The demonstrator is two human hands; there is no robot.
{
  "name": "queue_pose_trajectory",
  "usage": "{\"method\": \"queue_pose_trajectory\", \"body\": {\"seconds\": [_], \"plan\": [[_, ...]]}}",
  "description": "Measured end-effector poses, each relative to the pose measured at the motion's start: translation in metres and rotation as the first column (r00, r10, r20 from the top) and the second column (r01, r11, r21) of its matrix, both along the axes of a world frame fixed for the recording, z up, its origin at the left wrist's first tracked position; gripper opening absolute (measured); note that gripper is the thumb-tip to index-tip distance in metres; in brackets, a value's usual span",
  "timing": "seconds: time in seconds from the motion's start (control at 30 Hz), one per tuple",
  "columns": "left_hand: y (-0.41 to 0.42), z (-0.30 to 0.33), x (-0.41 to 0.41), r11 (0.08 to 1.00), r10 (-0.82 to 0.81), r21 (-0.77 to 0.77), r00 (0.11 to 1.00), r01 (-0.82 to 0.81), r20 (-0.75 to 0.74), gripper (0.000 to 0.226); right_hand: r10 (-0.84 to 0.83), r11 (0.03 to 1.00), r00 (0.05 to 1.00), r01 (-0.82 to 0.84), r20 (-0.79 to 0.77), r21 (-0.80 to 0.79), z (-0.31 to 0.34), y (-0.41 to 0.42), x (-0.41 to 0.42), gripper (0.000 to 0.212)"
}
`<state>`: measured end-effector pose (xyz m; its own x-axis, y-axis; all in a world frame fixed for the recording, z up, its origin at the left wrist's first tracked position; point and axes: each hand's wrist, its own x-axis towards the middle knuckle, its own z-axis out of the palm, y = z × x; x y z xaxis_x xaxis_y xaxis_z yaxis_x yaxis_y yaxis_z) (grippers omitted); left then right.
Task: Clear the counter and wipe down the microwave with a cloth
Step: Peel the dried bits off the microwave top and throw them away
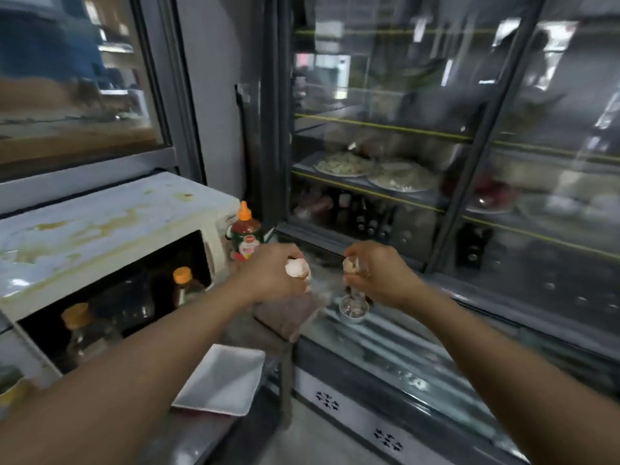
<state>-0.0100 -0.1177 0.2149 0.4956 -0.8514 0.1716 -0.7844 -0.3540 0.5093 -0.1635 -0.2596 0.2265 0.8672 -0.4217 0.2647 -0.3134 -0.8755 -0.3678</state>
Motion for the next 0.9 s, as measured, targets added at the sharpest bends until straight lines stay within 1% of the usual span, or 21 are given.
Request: {"method": "queue_pose_trajectory", "body": {"seconds": [0.13,0.2,0.27,0.4,0.5,0.6,0.8,0.9], "plan": [[-0.05,-0.004,-0.054,0.994,-0.106,0.022,0.994,0.106,-0.008,0.039,-0.154,0.988,0.988,0.154,-0.007,0.007,-0.005,-0.025,-0.073,0.033],[-0.075,-0.006,-0.086,0.986,-0.164,0.033,0.986,0.165,-0.028,0.04,-0.21,0.978,0.978,0.21,-0.015,0.0,-0.008,-0.037,-0.115,0.036],[-0.099,-0.007,-0.124,0.969,-0.24,0.054,0.971,0.241,-0.017,0.041,-0.27,0.963,0.963,0.27,-0.013,0.002,-0.01,-0.046,-0.16,0.041],[-0.14,-0.011,-0.213,0.917,-0.39,0.077,0.92,0.391,-0.034,0.042,-0.41,0.912,0.912,0.41,-0.005,0.02,-0.014,-0.057,-0.262,0.038],[-0.162,-0.016,-0.29,0.87,-0.486,0.074,0.873,0.488,-0.052,0.039,-0.516,0.855,0.857,0.515,-0.002,0.053,-0.017,-0.058,-0.345,0.041],[-0.175,-0.02,-0.374,0.81,-0.58,0.079,0.814,0.581,-0.037,0.044,-0.603,0.795,0.797,0.602,-0.006,0.071,-0.022,-0.054,-0.427,0.041],[-0.188,-0.025,-0.533,0.692,-0.717,0.084,0.696,0.717,-0.037,0.046,-0.728,0.681,0.685,0.728,-0.028,0.082,-0.029,-0.035,-0.58,0.043],[-0.191,-0.03,-0.606,0.613,-0.785,0.095,0.619,0.784,-0.039,0.047,-0.792,0.605,0.61,0.79,-0.035,0.098,-0.033,-0.019,-0.649,0.046]]}}
